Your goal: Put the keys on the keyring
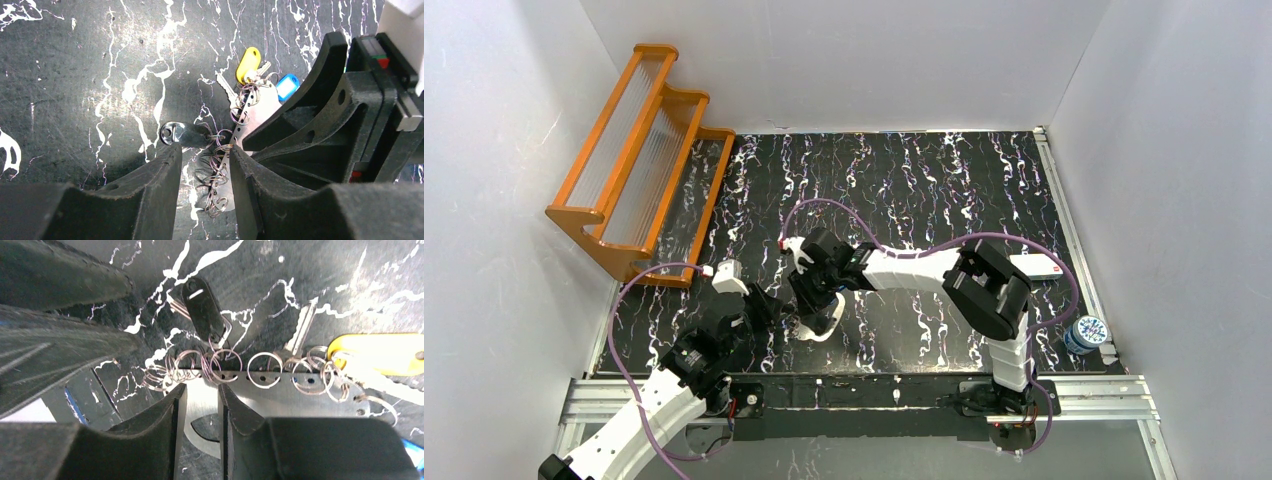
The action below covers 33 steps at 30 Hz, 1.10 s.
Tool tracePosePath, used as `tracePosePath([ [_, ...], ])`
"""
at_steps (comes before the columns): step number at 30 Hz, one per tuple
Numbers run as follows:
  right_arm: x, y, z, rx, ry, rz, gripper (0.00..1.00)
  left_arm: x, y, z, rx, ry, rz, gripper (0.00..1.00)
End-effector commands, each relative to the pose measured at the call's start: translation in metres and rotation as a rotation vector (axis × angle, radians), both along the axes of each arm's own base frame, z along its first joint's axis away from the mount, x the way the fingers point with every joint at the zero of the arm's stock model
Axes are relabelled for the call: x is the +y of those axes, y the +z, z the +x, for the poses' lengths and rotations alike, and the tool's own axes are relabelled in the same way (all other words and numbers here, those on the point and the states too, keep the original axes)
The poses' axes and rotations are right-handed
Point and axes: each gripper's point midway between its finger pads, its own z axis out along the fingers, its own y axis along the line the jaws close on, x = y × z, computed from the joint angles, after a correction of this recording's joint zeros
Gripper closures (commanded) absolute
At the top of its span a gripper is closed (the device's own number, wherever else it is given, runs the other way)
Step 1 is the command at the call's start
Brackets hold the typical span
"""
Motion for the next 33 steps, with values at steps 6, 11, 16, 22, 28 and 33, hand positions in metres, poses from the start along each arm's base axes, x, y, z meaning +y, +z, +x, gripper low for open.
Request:
tracePosePath([
  [6,0.003,0.018,-0.011,0.055,-0.026,0.053,0.64,0.001,0.004,0.003,-0.019,0.007,0.008,0.61],
  [11,0.009,0.016,-0.014,0.086,-0.022,0.073,0.64,0.000,0.005,0.003,-0.019,0.004,0.007,0.61],
  [16,0.012,0.009,-0.012,0.091,-0.030,0.065,0.64,0.001,0.003,0.003,-0.016,0.005,0.006,0.61],
  [22,0.013,0.005,-0.006,0.071,-0.047,0.052,0.64,0.000,0.003,0.002,-0.016,0.003,0.005,0.61],
  [28,0.011,0.007,0.002,0.027,-0.064,0.041,0.64,0.000,0.003,0.002,-0.015,0.005,0.005,0.61],
  [33,0.013,0.006,0.002,0.025,-0.057,0.044,0.63,0.000,0.002,0.002,-0.013,0.004,0.001,0.61],
])
